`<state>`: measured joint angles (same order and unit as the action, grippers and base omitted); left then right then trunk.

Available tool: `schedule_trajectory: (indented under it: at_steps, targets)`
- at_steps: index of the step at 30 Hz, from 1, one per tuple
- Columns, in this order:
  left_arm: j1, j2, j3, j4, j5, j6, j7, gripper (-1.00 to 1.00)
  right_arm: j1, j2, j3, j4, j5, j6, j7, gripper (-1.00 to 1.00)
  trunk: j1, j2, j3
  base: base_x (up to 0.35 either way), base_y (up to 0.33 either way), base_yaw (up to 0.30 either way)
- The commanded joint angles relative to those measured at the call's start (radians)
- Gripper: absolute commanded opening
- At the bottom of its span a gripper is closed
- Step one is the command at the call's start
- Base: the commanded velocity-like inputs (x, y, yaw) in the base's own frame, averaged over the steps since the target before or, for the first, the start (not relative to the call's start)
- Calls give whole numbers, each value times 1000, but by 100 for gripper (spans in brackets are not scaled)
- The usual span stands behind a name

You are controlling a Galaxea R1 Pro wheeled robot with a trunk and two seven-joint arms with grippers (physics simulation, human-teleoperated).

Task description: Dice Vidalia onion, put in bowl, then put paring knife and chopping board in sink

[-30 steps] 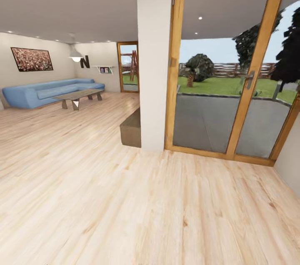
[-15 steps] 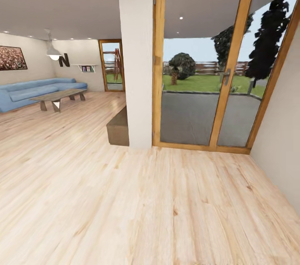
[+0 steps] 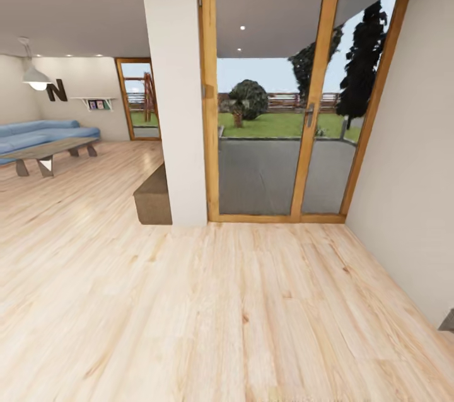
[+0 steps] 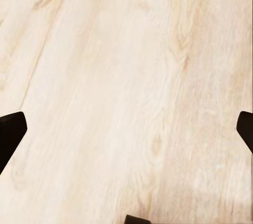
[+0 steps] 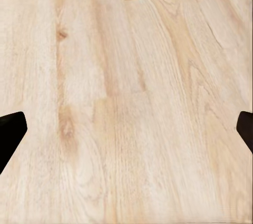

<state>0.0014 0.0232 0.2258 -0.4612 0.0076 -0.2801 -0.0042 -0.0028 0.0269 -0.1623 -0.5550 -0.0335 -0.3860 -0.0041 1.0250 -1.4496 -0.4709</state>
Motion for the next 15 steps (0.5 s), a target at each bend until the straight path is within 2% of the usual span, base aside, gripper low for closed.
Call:
schedule_trajectory:
  at_steps: [1,6,15]
  targets:
    - [0,0,1,0,1,-2,0,100,0,1,-2,0,-3,-2,1,100,0,0,-1,0,0,-275]
    - [0,0,1,8,0,-2,0,100,0,1,-2,0,-3,-2,1,100,0,0,-1,-89,0,-275]
    - [0,0,1,13,0,-2,0,100,0,1,-2,0,-3,-2,1,100,0,0,-1,-300,0,-275]
